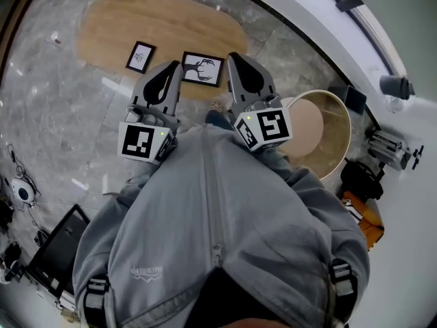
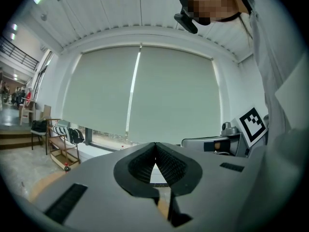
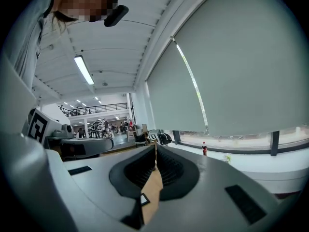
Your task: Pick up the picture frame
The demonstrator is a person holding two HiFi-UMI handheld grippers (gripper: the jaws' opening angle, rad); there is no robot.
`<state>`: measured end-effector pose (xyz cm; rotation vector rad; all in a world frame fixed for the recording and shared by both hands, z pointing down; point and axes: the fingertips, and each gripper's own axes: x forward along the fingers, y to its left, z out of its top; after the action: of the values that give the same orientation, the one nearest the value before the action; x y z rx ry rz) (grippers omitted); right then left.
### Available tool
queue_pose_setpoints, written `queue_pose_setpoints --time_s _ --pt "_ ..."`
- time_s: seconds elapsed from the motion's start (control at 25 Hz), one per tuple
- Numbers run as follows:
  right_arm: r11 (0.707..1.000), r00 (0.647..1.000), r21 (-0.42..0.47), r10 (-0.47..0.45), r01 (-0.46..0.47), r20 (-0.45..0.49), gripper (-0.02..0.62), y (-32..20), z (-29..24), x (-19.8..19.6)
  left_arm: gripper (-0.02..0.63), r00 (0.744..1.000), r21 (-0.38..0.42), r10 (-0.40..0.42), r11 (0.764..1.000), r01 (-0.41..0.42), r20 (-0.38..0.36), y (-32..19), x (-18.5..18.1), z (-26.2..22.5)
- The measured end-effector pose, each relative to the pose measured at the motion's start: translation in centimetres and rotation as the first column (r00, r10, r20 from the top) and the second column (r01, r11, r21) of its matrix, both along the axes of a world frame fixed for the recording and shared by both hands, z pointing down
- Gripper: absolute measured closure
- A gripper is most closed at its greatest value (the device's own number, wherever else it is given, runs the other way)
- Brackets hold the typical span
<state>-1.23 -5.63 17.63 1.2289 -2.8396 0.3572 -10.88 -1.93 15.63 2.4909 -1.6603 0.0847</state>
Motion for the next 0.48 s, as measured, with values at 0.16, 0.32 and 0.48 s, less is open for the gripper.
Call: queue_pose_setpoints --time_s 0.16,0.32,0.48 --pt "0.999 0.999 -0.010 -0.049 0.049 -0.005 0.561 -2.5 0.8 1.0 0.588 0.999 -0.016 -0.039 0.999 0.039 -0.004 -2.4 1.4 0.9" --pt "0.997 0.997 -0.022 -0.074 0.074 0.003 0.561 -4.1 1.8 1.8 0.588 0.998 -0.029 -0.066 0.997 0.067 0.013 -3.7 2.2 1.3" --pt "0.995 0.997 -0.051 -0.081 0.082 0.019 0.561 -5.1 2.6 2.1 0.588 0.996 -0.057 -0.078 0.995 0.080 0.035 -4.5 2.4 1.5"
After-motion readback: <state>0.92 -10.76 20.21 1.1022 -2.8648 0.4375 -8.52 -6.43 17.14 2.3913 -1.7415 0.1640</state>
